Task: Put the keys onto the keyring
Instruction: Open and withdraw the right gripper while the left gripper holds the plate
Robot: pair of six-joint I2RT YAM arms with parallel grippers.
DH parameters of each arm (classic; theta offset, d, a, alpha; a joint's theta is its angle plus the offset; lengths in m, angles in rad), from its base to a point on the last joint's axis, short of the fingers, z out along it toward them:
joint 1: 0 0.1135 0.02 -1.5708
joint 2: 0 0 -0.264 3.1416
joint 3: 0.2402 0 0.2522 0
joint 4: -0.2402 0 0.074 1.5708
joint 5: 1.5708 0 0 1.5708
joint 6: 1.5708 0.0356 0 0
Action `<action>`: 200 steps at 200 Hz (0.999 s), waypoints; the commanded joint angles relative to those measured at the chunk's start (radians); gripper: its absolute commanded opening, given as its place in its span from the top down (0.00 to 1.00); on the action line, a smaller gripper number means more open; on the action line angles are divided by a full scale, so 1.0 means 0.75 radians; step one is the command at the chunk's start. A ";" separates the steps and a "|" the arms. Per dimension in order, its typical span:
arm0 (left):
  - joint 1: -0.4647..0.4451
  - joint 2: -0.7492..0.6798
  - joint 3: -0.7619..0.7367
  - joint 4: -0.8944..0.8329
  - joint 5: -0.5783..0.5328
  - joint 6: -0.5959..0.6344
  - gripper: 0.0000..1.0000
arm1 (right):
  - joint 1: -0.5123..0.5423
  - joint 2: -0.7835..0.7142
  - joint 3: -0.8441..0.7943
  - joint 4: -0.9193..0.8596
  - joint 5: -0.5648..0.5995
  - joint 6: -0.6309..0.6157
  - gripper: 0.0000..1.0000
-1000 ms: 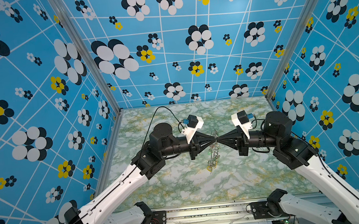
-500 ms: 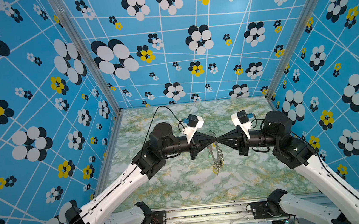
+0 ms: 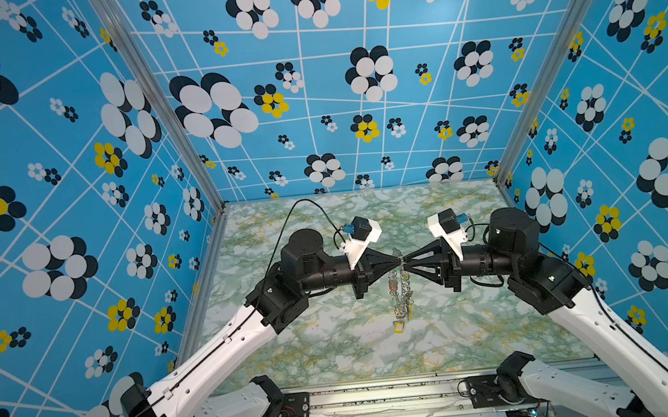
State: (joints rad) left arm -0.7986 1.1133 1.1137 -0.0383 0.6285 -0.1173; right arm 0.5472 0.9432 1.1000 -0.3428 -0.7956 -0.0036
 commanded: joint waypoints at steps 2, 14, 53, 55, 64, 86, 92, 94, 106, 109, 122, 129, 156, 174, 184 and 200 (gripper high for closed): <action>-0.005 -0.044 0.051 -0.030 -0.031 0.077 1.00 | -0.002 -0.029 0.058 -0.114 0.055 -0.071 0.72; -0.005 -0.049 0.052 -0.037 -0.036 0.083 1.00 | -0.003 -0.032 0.067 -0.145 0.073 -0.087 0.69; -0.006 -0.074 0.035 -0.051 -0.044 0.098 1.00 | -0.015 -0.039 0.076 -0.198 0.114 -0.102 0.53; -0.004 -0.075 0.035 -0.052 -0.046 0.099 1.00 | -0.014 -0.040 0.076 -0.199 0.119 -0.100 0.53; -0.007 -0.079 0.028 -0.055 -0.058 0.104 1.00 | -0.017 -0.039 0.072 -0.200 0.141 -0.090 0.50; -0.005 -0.083 0.026 -0.077 -0.093 0.115 1.00 | -0.030 -0.033 0.056 -0.188 0.204 -0.033 0.39; -0.005 -0.082 0.026 -0.081 -0.104 0.115 1.00 | -0.038 -0.029 0.051 -0.186 0.218 -0.013 0.35; -0.006 -0.081 0.026 -0.083 -0.108 0.115 1.00 | -0.040 -0.028 0.051 -0.183 0.222 -0.004 0.34; -0.006 -0.078 0.028 -0.102 -0.131 0.118 1.00 | -0.050 -0.020 0.038 -0.177 0.288 0.048 0.27; -0.006 -0.077 0.028 -0.107 -0.136 0.117 1.00 | -0.052 -0.017 0.036 -0.177 0.306 0.061 0.25; -0.007 -0.075 0.021 -0.128 -0.173 0.114 1.00 | -0.067 -0.002 0.028 -0.184 0.375 0.113 0.21; -0.006 -0.079 0.018 -0.135 -0.190 0.114 1.00 | -0.074 0.009 0.027 -0.198 0.422 0.139 0.19; -0.007 -0.083 0.006 -0.161 -0.243 0.109 1.00 | -0.122 0.076 0.040 -0.279 0.616 0.215 0.12; -0.007 -0.085 -0.003 -0.175 -0.279 0.105 1.00 | -0.181 0.136 0.043 -0.333 0.696 0.256 0.09; -0.007 -0.085 -0.006 -0.177 -0.289 0.099 1.00 | -0.214 0.172 0.045 -0.352 0.733 0.279 0.09; -0.005 -0.080 -0.006 -0.185 -0.292 0.093 1.00 | -0.274 0.237 0.056 -0.375 0.782 0.317 0.08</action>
State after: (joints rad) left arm -0.7986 1.0782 1.1133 -0.1951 0.4366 -0.0486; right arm 0.3931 1.0695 1.1301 -0.5583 -0.3260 0.1635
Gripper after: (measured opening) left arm 0.046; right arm 0.918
